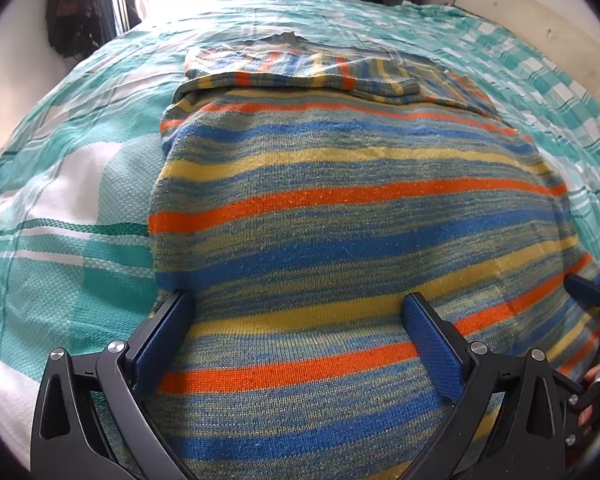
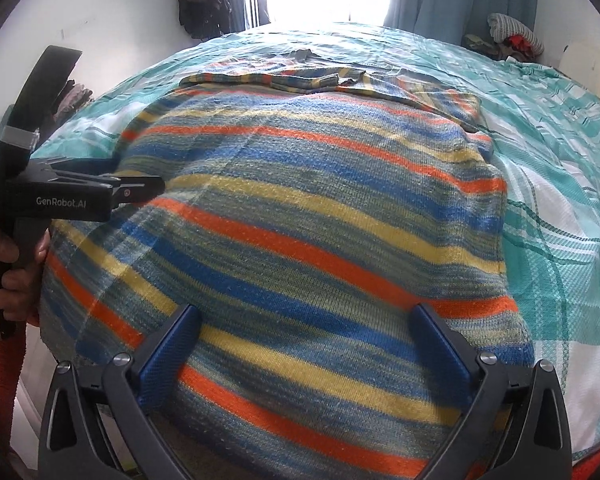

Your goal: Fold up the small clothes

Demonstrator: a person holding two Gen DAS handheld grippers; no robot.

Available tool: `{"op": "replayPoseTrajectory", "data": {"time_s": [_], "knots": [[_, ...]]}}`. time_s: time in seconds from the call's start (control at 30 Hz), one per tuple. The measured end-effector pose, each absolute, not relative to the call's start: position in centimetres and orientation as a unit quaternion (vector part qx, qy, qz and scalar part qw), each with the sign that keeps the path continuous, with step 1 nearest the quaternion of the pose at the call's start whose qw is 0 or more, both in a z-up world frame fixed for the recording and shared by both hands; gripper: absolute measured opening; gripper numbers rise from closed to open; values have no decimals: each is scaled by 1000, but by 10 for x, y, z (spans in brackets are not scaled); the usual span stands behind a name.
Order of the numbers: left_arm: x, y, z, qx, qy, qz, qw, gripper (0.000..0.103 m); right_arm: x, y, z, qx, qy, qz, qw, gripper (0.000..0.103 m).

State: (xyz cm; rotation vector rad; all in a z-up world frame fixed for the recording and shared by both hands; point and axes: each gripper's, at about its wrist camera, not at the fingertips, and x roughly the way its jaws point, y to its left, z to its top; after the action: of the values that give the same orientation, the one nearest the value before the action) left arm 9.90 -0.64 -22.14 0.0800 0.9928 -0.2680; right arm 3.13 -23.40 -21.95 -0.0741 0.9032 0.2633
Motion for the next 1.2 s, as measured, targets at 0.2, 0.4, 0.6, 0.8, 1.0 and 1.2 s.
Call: {"op": "replayPoseTrajectory", "data": {"time_s": [0.2,0.4,0.6,0.8,1.0,1.2], "knots": [[99,-9,-222,44,478,-124,869,102,31,-232,-220,-39,438,124,889,103],[100,-9,-224,48,482,-123,866,102,32,-230,-221,-43,441,119,888,103],[100,-10,-224,51,484,-121,865,102,32,-228,-220,-47,445,114,887,103],[100,-11,-224,54,484,-119,865,102,33,-228,-221,-47,445,114,887,103],[99,-11,-225,56,482,-118,866,102,33,-228,-221,-47,445,114,887,103],[99,-11,-224,56,481,-118,867,102,33,-228,-221,-48,446,113,887,103]]}}
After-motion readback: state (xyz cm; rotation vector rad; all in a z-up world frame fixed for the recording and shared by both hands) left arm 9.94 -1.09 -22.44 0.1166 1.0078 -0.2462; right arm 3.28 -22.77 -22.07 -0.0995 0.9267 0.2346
